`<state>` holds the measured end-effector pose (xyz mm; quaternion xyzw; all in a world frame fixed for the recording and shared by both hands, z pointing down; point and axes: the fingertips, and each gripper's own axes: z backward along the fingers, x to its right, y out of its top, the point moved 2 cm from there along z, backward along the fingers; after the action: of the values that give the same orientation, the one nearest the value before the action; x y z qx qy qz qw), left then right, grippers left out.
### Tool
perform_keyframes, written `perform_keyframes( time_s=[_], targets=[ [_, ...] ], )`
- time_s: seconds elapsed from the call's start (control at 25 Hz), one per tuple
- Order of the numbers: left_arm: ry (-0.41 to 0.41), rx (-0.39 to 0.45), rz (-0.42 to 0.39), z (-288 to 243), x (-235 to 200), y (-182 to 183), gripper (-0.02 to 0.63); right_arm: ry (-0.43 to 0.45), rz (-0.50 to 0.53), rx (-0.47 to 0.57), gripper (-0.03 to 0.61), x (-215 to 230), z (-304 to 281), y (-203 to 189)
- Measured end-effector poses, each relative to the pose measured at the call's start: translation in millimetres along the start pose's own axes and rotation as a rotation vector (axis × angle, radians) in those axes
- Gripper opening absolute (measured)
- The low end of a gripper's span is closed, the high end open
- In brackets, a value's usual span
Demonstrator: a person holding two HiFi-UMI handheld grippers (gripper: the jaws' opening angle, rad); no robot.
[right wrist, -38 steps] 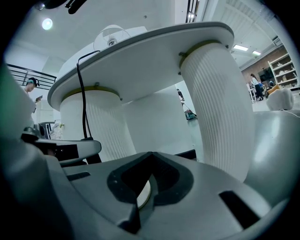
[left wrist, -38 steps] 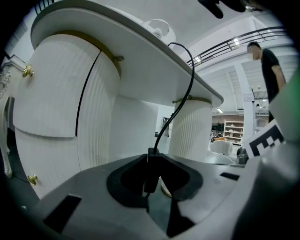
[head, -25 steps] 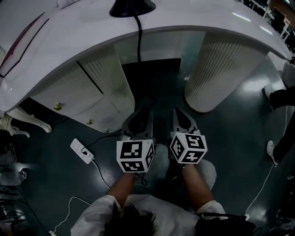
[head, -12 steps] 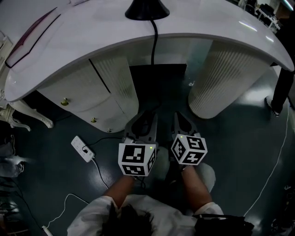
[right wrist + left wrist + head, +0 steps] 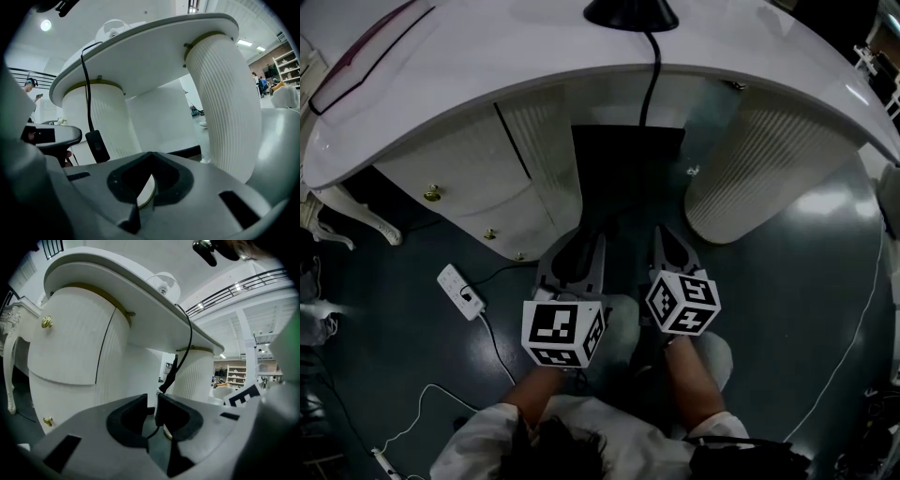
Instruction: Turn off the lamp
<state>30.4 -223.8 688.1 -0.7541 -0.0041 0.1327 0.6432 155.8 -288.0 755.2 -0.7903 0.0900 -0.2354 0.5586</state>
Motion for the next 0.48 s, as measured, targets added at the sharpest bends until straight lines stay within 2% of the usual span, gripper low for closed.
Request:
perform_keyframes(
  time_s=[0.12, 0.32, 0.48],
  targets=[
    [0.017, -0.023, 0.006, 1.6, -10.6, -10.9, 0.081, -0.002, 0.011, -0.009, -0.002, -3.9, -3.9, -3.3],
    [0.043, -0.046, 0.046, 2.8, -27.2, -26.0, 0.010, 0.002, 0.022, -0.014, -0.002, -13.2, -7.5, -4.9],
    [0.026, -0.065, 0.077, -0.8, -35.3, -34.8, 0.009, -0.004, 0.011, -0.016, -0.002, -18.7, -9.2, -7.7]
  ],
)
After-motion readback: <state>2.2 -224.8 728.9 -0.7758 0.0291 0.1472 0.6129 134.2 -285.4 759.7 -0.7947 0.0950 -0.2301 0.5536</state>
